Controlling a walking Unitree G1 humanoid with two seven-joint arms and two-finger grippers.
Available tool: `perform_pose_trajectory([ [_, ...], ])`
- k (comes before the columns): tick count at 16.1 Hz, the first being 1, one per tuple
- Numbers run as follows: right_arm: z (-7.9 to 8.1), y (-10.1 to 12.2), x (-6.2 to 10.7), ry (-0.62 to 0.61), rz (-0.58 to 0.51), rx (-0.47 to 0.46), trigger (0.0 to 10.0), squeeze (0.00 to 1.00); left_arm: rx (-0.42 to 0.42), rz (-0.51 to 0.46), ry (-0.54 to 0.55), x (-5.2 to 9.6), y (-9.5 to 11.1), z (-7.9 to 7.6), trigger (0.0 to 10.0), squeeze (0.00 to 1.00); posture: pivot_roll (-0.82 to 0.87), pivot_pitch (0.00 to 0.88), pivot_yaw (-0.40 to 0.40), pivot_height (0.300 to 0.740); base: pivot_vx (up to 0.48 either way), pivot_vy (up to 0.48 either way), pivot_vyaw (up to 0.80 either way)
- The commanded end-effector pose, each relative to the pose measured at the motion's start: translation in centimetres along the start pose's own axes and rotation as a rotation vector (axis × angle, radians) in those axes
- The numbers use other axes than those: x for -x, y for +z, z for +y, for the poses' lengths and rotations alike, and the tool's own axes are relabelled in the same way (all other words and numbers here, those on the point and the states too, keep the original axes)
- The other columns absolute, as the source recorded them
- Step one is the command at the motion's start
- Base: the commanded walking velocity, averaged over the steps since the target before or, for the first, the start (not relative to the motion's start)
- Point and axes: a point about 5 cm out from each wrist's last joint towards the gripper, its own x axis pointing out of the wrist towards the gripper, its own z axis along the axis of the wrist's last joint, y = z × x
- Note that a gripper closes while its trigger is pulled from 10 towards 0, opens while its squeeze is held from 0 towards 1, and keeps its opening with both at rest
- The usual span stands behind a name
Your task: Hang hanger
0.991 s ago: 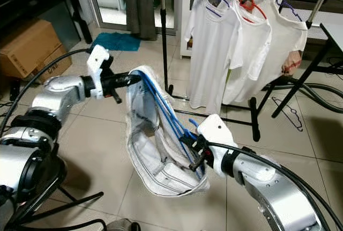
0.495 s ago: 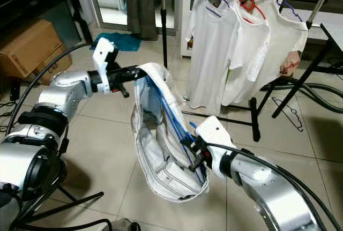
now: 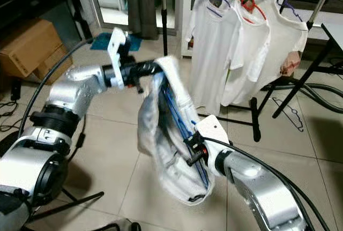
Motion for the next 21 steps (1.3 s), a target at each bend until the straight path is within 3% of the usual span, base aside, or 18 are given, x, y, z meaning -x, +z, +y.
perform_pose_trajectory([
  [1, -0.6, -0.5, 0.0, -0.043, 0.036, -0.01, 10.0, 0.0, -0.015, -0.1, -0.029, 0.2, 2.5, -0.2, 0.0, 0.0, -0.06, 0.0, 0.085, 0.74, 0.0, 0.0, 0.0],
  [2, -0.7, -0.6, 0.0, -0.055, 0.035, -0.015, 10.0, 0.0, 0.0, -0.115, -0.037, 0.2, 2.9, -0.3, 0.0, 0.0, -0.06, 0.0, 0.085, 0.74, 0.0, 0.0, 0.0],
  [3, -1.6, -0.1, -0.1, -0.146, -0.005, -0.028, 10.0, 0.0, 0.031, -0.12, -0.075, 0.6, 3.4, -0.7, 0.0, 0.0, -0.05, 0.0, 0.087, 0.74, 0.0, 0.0, 0.0],
  [5, -3.3, 1.7, 0.1, -0.274, -0.151, -0.099, 10.0, 0.0, 0.039, -0.098, -0.075, 1.1, 3.2, -0.8, 0.0, 0.0, -0.05, 0.0, 0.09, 0.74, 0.0, 0.0, 0.0],
  [8, -3.5, 3.7, 0.7, -0.241, -0.342, -0.215, 10.0, 0.0, 0.072, -0.107, -0.047, 1.8, 3.1, -0.9, 0.0, 0.0, -0.05, 0.0, 0.091, 0.74, 0.0, 0.0, 0.0],
  [10, -3.2, 2.8, 0.3, -0.233, -0.314, -0.219, 10.0, 0.0, 0.08, -0.132, -0.028, 2.1, 3.5, -0.9, 0.0, 0.0, -0.05, 0.0, 0.09, 0.74, 0.0, 0.0, 0.0],
  [12, -3.4, 0.5, -0.1, -0.275, -0.223, -0.239, 10.0, 0.0, 0.084, -0.204, 0.037, 2.7, 5.1, -0.1, 0.0, 0.0, -0.04, 0.0, 0.088, 0.74, 0.0, 0.0, 0.0],
  [17, -5.2, -1.7, 1.5, -0.396, -0.174, -0.228, 10.0, 0.0, 0.11, -0.366, 0.261, 5.3, 7.7, 2.7, 0.0, 0.0, -0.05, 0.0, 0.096, 0.74, 0.0, 0.0, 0.0],
  [19, -6.6, -1.0, 2.7, -0.47, -0.253, -0.245, 10.0, 0.0, 0.094, -0.333, 0.34, 6.6, 7.1, 3.4, 0.0, 0.0, -0.05, 0.0, 0.101, 0.74, 0.0, 0.0, 0.0],
  [21, -7.7, 0.4, 3.7, -0.517, -0.347, -0.265, 10.0, 0.0, 0.04, -0.209, 0.4, 7.5, 4.9, 3.8, 0.0, 0.0, -0.05, 0.0, 0.103, 0.74, 0.0, 0.0, 0.0],
])
